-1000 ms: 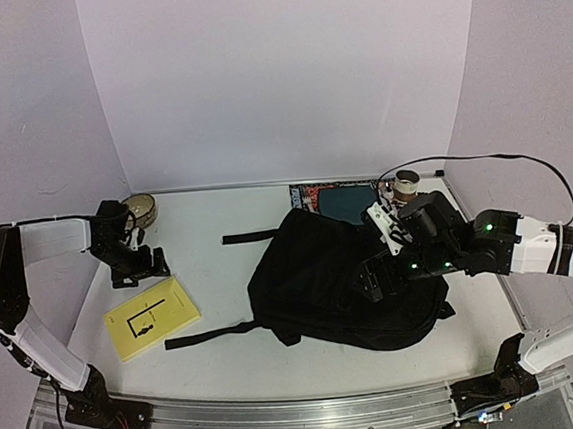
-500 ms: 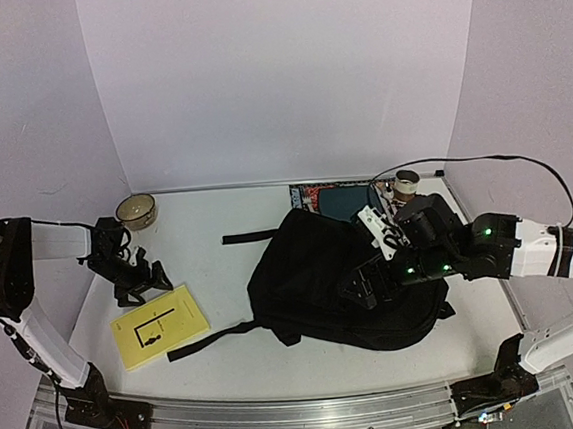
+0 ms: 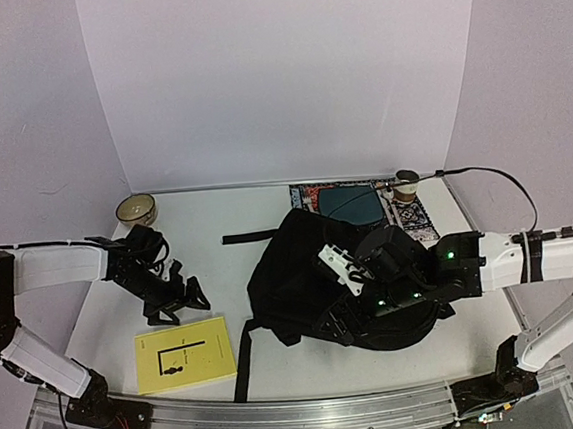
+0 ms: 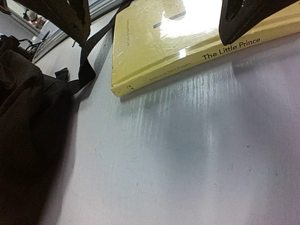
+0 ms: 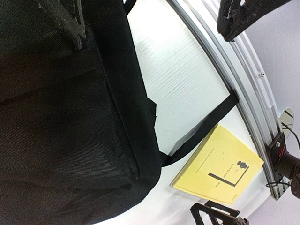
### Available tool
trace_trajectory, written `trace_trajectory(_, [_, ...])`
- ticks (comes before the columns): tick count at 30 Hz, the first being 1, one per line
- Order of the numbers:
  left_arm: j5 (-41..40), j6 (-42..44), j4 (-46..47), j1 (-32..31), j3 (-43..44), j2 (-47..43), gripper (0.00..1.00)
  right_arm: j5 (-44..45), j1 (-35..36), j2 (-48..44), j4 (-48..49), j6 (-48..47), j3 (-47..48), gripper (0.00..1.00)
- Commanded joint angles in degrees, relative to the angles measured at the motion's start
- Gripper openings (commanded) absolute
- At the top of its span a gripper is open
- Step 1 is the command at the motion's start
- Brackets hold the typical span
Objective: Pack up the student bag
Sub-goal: Move the book to the corner of the board.
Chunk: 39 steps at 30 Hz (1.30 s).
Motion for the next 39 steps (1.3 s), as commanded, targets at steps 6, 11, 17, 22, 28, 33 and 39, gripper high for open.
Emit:
trace_trajectory(6, [-20.1, -14.5, -5.4, -6.2, -0.5, -8.8, 0.99, 3.8, 2.5, 0.4, 0.2, -0.7, 3.2, 0.98])
trace_trajectory(11, [-27.6, -21.8, -8.6, -5.6, -4.8, -15.8, 1.0, 4.3, 3.1, 0.5, 0.0, -0.8, 3.3, 0.98])
trace_trajectory(17, [-30.1, -25.3, -9.8, -0.8, -10.3, -20.8, 1.0, 4.5, 3.7, 0.7, 0.3, -1.5, 3.2, 0.98])
trace_trajectory(22, [-30.3, -24.9, -9.4, 3.8, -12.5, -20.4, 0.99, 4.5, 4.4, 1.0, 0.4, -1.5, 2.9, 0.98])
trace_trajectory(28, [-22.4, -19.9, -3.9, 3.8, -14.0, -14.0, 0.99, 4.4, 5.4, 1.9, 2.4, -1.3, 3.2, 0.98])
trace_trajectory(33, [-15.8, -18.7, 0.2, -0.9, -11.7, -10.1, 0.96, 4.5, 6.3, 3.7, 2.5, -1.5, 4.6, 0.98])
trace_trajectory(39, [-13.0, -22.5, 5.3, -11.4, -7.1, -6.7, 0.91, 4.4, 6.9, 6.5, 2.3, -1.3, 6.0, 0.98])
